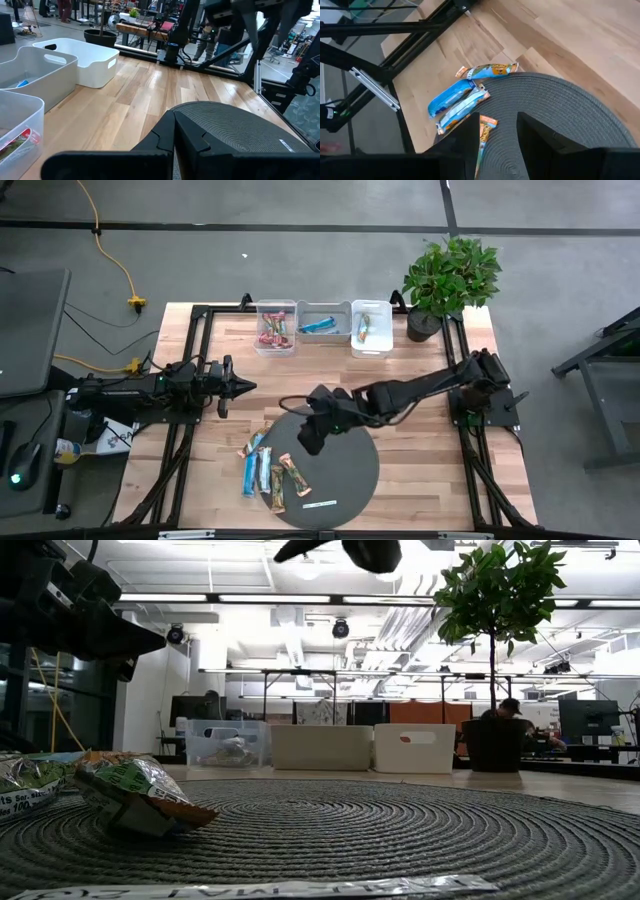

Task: Pick and place Granola Bars by type
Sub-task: Put the orange granola bar into the white bin

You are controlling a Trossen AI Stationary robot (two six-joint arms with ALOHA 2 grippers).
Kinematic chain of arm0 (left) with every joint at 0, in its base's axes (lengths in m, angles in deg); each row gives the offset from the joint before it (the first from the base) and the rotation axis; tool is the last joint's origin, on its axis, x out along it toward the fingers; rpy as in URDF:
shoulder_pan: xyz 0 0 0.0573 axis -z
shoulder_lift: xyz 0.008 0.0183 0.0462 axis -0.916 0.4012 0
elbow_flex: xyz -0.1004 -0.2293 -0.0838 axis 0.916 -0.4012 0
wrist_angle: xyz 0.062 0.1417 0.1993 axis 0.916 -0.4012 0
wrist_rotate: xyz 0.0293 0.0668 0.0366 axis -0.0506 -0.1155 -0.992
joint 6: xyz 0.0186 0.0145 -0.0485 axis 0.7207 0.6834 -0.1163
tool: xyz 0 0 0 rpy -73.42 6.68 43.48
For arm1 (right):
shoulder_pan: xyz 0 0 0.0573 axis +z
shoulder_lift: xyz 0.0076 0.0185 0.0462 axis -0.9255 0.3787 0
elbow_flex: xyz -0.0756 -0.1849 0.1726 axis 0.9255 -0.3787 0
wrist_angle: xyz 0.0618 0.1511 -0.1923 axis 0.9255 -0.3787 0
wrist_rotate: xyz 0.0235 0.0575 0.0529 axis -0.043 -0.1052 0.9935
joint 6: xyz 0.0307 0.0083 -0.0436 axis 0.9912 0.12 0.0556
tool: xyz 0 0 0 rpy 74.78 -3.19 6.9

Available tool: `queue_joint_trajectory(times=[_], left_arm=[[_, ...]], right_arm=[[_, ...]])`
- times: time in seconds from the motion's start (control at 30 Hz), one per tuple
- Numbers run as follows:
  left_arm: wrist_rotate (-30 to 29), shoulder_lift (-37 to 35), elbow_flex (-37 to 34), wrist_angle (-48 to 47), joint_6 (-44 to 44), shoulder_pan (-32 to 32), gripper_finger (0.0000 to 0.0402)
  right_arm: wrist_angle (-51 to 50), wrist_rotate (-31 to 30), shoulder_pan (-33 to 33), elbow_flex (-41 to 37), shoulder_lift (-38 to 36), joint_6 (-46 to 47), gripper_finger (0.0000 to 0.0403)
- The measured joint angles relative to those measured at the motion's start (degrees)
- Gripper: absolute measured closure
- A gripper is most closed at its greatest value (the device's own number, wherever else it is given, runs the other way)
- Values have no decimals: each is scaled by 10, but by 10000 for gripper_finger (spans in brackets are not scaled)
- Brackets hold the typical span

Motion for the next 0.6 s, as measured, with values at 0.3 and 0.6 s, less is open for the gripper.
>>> queue_joint_trajectory(times=[0.3,0.6], left_arm=[[0,0,0,0,0,0,401],[1,0,0,0,-2,0,401]], right_arm=[[-1,-85,56,0,0,58,289],[-13,-225,112,0,0,83,289]])
